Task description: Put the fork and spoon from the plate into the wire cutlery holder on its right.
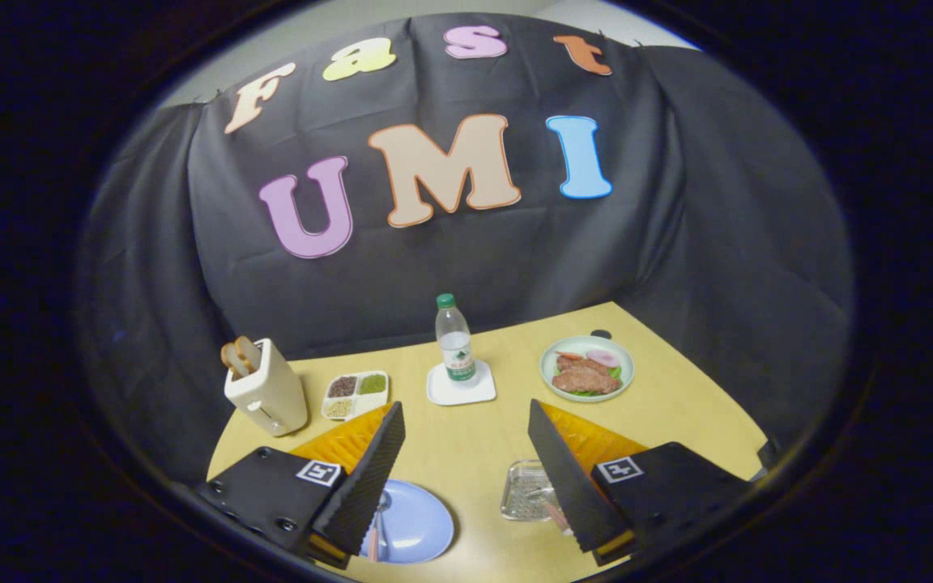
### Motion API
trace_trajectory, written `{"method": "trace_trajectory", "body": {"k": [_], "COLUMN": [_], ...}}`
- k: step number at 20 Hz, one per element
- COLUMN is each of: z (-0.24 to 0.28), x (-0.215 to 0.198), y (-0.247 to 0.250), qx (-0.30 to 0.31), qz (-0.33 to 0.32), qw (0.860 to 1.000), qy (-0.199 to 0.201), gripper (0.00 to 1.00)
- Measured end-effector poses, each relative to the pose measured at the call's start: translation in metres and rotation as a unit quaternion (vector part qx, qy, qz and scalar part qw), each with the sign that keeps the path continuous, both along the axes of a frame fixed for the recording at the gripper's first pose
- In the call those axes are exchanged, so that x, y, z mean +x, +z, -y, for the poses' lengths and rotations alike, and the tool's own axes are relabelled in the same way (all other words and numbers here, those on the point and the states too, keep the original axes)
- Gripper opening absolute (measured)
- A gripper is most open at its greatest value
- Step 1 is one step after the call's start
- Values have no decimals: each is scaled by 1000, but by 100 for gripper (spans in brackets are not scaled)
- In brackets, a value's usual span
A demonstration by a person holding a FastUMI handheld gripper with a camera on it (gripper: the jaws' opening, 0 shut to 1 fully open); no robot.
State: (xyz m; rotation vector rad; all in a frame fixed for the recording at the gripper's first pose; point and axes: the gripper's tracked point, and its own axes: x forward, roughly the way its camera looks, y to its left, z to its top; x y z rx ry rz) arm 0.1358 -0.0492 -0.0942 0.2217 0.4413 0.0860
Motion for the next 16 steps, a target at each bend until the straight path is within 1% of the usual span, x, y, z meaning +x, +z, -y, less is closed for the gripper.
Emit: {"method": "trace_trajectory", "body": {"k": [2,6,9,13,16], "z": [-18,-50,-84,-122,-139], "x": [-12,-38,-56,-82,-99], "y": [-10,-43,-67,-123,-160], "qx": [12,22,15,-13,-22], "qz": [13,8,11,-33,-71], "qw": [1000,1000,1000,999,996], "qy": [-2,-5,8,39,59], "gripper": [98,98,98,98,98]}}
